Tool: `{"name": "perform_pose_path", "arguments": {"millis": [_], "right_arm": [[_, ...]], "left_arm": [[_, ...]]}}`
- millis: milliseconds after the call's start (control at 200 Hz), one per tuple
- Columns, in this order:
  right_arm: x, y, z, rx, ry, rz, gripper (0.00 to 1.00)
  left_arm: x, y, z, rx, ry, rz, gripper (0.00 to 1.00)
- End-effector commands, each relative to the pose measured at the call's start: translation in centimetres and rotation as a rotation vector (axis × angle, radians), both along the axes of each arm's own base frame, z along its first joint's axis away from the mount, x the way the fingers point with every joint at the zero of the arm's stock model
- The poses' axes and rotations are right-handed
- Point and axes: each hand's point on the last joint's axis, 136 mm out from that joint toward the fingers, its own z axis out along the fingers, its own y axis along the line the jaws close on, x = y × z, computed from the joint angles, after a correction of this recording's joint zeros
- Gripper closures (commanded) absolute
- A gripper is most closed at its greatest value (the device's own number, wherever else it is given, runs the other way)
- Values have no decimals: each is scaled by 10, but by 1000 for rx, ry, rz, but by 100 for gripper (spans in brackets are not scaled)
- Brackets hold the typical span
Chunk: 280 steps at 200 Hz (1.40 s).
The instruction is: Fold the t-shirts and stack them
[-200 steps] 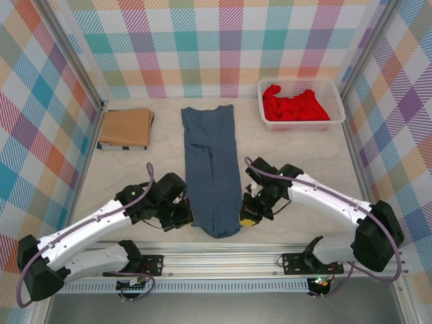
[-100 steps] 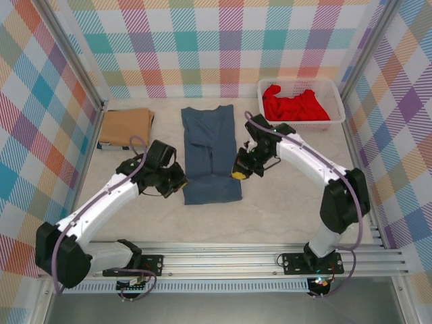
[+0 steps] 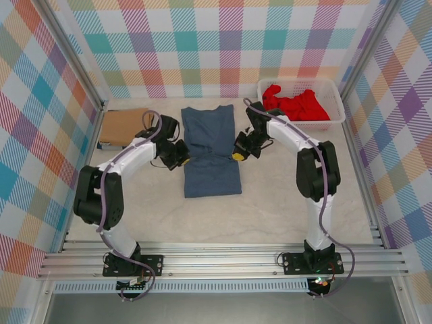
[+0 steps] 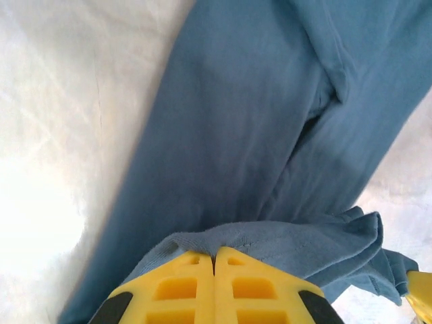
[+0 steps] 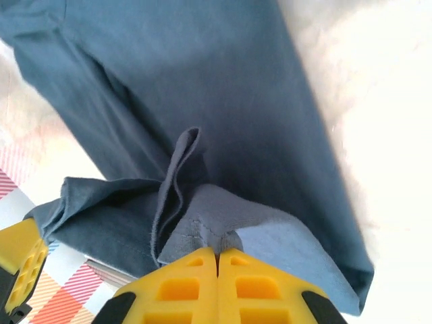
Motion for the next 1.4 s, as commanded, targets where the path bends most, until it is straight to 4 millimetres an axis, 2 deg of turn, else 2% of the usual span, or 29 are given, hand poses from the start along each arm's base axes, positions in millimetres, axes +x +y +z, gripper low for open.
{"name": "perform_pose_path", "arguments": {"millis": [0, 30, 55, 90, 120, 155, 210, 275, 325, 330, 385, 430, 510, 565, 605, 705, 795, 920, 1175, 1295, 1395], "right_arm": [[16, 1, -7, 11, -16, 23, 100], [19, 0, -9, 8, -12, 28, 100], [22, 1, -11, 10, -16, 34, 97], [26, 2, -13, 10, -30, 40, 87], [30, 0, -13, 2, -50, 44, 74], [33, -2, -11, -11, -75, 50, 64], [37, -10, -5, -44, -108, 54, 54], [37, -19, 8, -76, -158, 61, 48], [29, -26, 16, -86, -161, 62, 46], [28, -26, 16, -87, -158, 63, 46], [9, -29, 19, -82, -125, 69, 47], [-12, -29, 13, -55, -86, 65, 48], [-52, -26, 1, 10, -33, 40, 53], [-74, -24, -5, 32, -8, 25, 53], [-85, -21, -8, 53, -3, 15, 53], [-97, -9, -16, 122, 23, -3, 51], [-101, -5, -32, 148, 76, -20, 52], [-107, -7, -51, 123, 137, -27, 56], [-108, -11, -66, 77, 172, -20, 57], [-114, -16, -71, 35, 187, -12, 57], [-116, -13, -73, 19, 179, 6, 56]], "left_arm": [[15, -3, 0, 1, -25, -50, 100], [18, -4, -2, 5, -21, -52, 100], [20, -3, -4, 12, -18, -51, 95], [22, -1, -6, 25, -14, -47, 83], [23, 1, -7, 32, -14, -46, 72], [25, 3, -5, 41, -20, -40, 65], [25, 7, 5, 57, -40, -30, 52], [16, 13, 20, 64, -68, -24, 48], [1, 16, 30, 51, -88, -17, 47], [-2, 17, 25, 55, -73, -16, 48], [-28, 19, 24, 20, -48, -6, 48], [-51, 17, 18, -29, -17, 2, 49], [-93, 10, -4, -98, 75, 21, 51], [-111, 7, -16, -129, 121, 44, 52], [-117, 6, -21, -150, 126, 66, 51], [-111, -1, -30, -234, 109, 139, 45], [-98, -11, -37, -316, 82, 191, 45], [-102, -15, -53, -284, 127, 175, 49], [-106, -22, -69, -262, 159, 120, 61], [-107, -21, -72, -235, 162, 103, 62], [-105, -20, -75, -216, 161, 96, 66]]}}
